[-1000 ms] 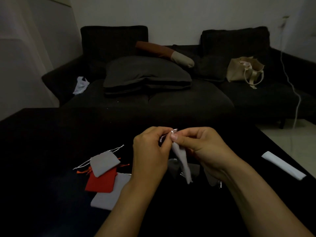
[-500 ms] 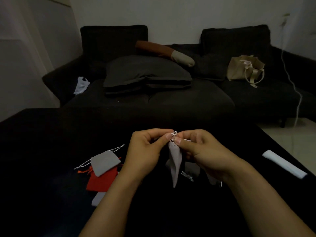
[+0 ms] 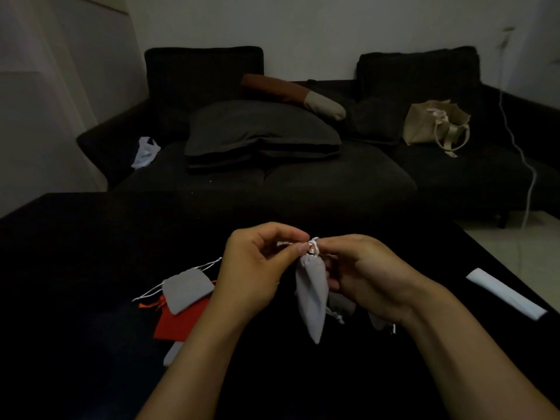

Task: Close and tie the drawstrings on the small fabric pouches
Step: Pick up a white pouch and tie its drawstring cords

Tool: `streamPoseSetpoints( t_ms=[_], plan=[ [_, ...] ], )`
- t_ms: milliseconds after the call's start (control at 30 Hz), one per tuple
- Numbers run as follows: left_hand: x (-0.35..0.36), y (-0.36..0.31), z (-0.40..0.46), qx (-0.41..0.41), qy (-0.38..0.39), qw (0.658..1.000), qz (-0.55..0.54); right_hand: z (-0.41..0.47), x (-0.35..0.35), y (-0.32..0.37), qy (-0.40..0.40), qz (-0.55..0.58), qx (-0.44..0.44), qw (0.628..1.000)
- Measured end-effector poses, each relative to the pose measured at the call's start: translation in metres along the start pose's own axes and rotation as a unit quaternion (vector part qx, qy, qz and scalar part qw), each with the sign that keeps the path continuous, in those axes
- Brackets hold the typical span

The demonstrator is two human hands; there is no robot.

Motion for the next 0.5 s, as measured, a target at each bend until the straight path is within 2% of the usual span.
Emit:
streamPoseSetpoints(
  t_ms=[233,367,500],
  plan=[
    [0.004,-0.007,-0.002,0.021,-0.006,0.999,0.039,0.000,-0.002,-0.002,-0.038,-0.006,0.006,0.999],
    [0.007,-0.014,-0.002,0.028,0.023,0.999,0.039,-0.003,-0.005,-0.002,-0.047,0.041,0.009,0.998],
    [0.013,-0.024,-0.002,0.058,0.055,0.990,0.120,-0.011,-0.002,-0.006,-0.040,0.110,0.042,0.992]
  ],
)
Point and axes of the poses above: each hand's wrist, its own z-axis towards the middle knuckle, its own x-axis out of the palm, y = z × x, the point moved 10 cm from there along z, towards the middle knuckle, and after that the axes turned 13 degrees about y, right-handed, at the moved point
